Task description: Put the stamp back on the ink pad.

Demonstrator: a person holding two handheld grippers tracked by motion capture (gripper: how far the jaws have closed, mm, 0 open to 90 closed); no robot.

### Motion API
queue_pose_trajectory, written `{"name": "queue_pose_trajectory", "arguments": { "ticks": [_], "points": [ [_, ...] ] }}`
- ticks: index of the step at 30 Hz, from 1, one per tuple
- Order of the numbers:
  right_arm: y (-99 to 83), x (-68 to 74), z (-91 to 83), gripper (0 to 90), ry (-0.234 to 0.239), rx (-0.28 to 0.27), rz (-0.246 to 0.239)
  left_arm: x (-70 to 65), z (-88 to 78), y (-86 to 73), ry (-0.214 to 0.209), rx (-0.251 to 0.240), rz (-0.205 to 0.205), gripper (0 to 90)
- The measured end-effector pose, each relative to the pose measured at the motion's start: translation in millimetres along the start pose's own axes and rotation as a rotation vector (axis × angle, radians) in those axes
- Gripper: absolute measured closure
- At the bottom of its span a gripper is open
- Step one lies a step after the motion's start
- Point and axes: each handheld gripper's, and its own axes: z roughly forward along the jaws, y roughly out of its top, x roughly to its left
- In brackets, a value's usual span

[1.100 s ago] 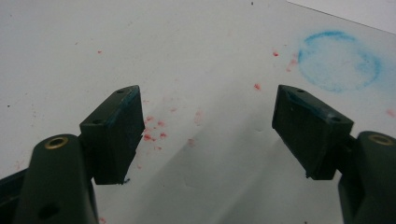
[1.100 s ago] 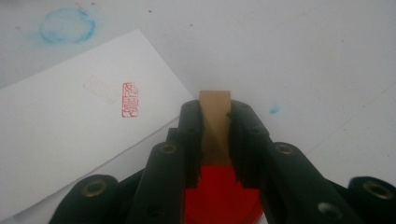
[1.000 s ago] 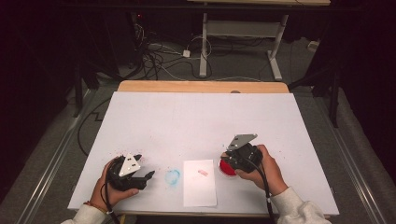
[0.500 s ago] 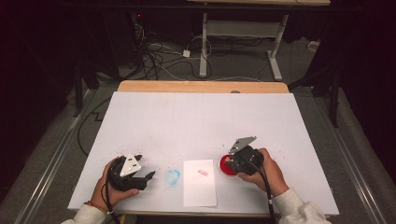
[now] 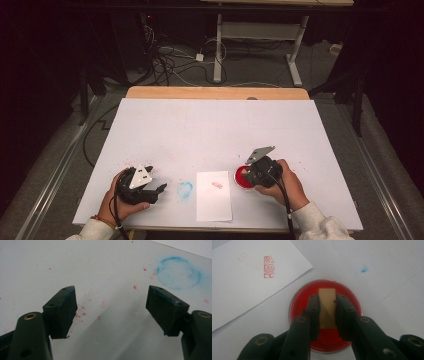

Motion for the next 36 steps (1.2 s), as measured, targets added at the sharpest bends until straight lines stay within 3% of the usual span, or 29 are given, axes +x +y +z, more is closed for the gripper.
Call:
{"name": "queue_pose_trajectory", "arguments": {
  "ticks": [6,12,21,36],
  "points": [
    [0.4,0.9,-0.8,74.5,-0.006,-0.002,-0.003,0.8,-0.4,-0.2,0.001,0.0,0.0,24.1],
    [2.7,1.4,-6.9,68.0,-0.006,-0.027,0.008,1.5,-1.6,-0.5,0.003,-0.005,-0.003,24.1],
    [5.9,-0.3,-23.7,59.7,-0.032,-0.126,0.009,0.9,-1.0,0.2,0.004,-0.001,0.0,24.1],
    [9.3,4.2,-40.5,41.3,-0.146,-0.312,-0.032,1.1,-0.9,-0.1,0.004,0.001,0.001,24.1]
  ]
}}
